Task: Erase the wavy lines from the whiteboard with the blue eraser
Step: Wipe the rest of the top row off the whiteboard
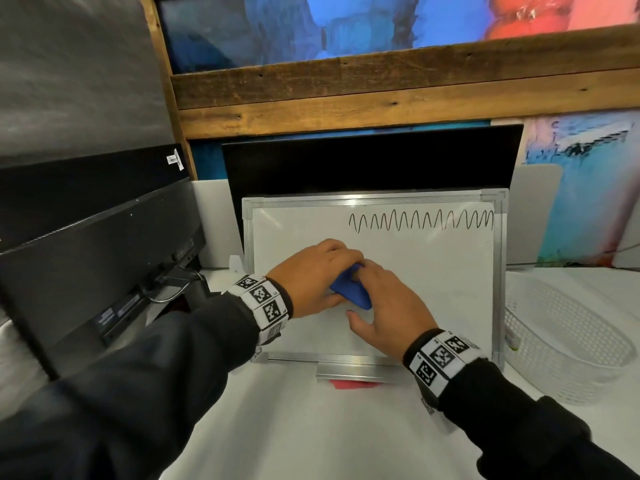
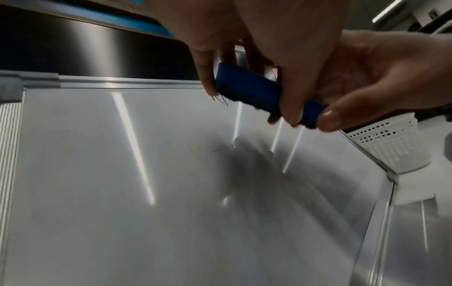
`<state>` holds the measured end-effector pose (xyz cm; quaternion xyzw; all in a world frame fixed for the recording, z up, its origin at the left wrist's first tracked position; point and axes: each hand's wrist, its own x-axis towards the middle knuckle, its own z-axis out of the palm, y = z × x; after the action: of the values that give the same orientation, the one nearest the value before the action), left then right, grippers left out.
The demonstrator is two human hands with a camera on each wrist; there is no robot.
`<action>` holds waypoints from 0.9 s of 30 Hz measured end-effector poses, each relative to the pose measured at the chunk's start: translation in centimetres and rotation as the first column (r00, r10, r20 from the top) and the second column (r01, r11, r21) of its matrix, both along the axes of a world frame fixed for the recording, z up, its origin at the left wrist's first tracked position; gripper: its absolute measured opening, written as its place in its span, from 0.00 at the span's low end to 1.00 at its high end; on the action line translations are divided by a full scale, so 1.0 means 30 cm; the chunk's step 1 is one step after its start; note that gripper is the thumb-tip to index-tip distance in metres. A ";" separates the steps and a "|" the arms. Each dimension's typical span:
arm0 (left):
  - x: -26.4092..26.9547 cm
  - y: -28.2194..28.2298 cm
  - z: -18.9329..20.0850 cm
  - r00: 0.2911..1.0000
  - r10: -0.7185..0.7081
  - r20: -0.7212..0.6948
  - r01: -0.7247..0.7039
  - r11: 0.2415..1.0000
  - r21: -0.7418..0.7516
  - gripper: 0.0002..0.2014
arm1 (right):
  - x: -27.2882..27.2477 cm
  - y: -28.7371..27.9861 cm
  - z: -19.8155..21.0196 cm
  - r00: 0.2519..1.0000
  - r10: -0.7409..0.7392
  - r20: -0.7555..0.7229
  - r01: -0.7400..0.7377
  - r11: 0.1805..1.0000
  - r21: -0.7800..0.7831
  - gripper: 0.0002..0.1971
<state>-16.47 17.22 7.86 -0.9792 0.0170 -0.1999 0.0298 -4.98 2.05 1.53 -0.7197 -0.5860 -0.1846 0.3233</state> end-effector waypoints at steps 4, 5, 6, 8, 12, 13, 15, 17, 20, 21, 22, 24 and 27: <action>0.023 0.033 0.038 0.989 0.115 0.092 -0.119 0.992 0.040 0.49 | 0.027 -0.005 0.039 0.997 -0.075 -0.028 0.075 0.997 0.014 0.25; 0.031 0.059 0.061 0.972 0.197 0.127 -0.205 0.977 0.055 0.54 | 0.041 -0.014 0.045 0.992 -0.122 -0.032 0.122 0.993 -0.010 0.28; 0.039 0.085 0.089 0.950 0.269 0.159 -0.282 0.957 0.066 0.56 | 0.050 -0.024 0.049 0.986 -0.167 -0.021 0.166 0.985 -0.050 0.32; 0.062 0.125 0.138 0.914 0.363 0.181 -0.386 0.916 0.110 0.57 | 0.052 -0.036 0.051 0.973 -0.229 0.042 0.232 0.964 -0.127 0.35; 0.130 0.146 0.174 0.891 0.424 0.165 -0.451 0.869 0.204 0.55 | 0.056 -0.021 0.054 0.942 -0.280 0.185 0.311 0.935 -0.172 0.33; 0.144 0.141 0.172 0.885 0.435 0.169 -0.464 0.859 0.218 0.53 | 0.057 -0.016 0.056 0.937 -0.280 0.207 0.320 0.927 -0.197 0.33; 0.161 0.135 0.165 0.877 0.446 0.182 -0.478 0.850 0.223 0.50 | 0.060 -0.003 0.062 0.933 -0.259 0.248 0.319 0.916 -0.244 0.33; 0.166 0.138 0.159 0.873 0.441 0.209 -0.480 0.853 0.208 0.45 | 0.065 0.021 0.082 0.930 -0.238 0.278 0.309 0.919 -0.245 0.34; 0.167 0.143 0.151 0.872 0.435 0.222 -0.476 0.859 0.186 0.42 | 0.087 0.084 0.161 0.920 -0.261 0.291 0.322 0.928 -0.187 0.36; 0.166 0.143 0.150 0.873 0.434 0.223 -0.474 0.862 0.179 0.42 | 0.091 0.104 0.193 0.917 -0.277 0.289 0.332 0.928 -0.166 0.37; 0.165 0.143 0.148 0.873 0.433 0.226 -0.473 0.864 0.172 0.41 | 0.092 0.117 0.217 0.913 -0.287 0.288 0.340 0.928 -0.151 0.38; 0.162 0.143 0.147 0.873 0.431 0.229 -0.472 0.866 0.166 0.40 | 0.085 0.116 0.221 0.912 -0.294 0.287 0.349 0.923 -0.163 0.40; 0.157 0.148 0.146 0.873 0.429 0.233 -0.472 0.864 0.174 0.41 | 0.058 0.068 0.135 0.921 -0.254 0.296 0.335 0.904 -0.267 0.41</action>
<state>-11.74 21.65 12.24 -0.9229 -0.1934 -0.2747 0.1880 -3.24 4.08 5.57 -0.8127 -0.5278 -0.2273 0.0957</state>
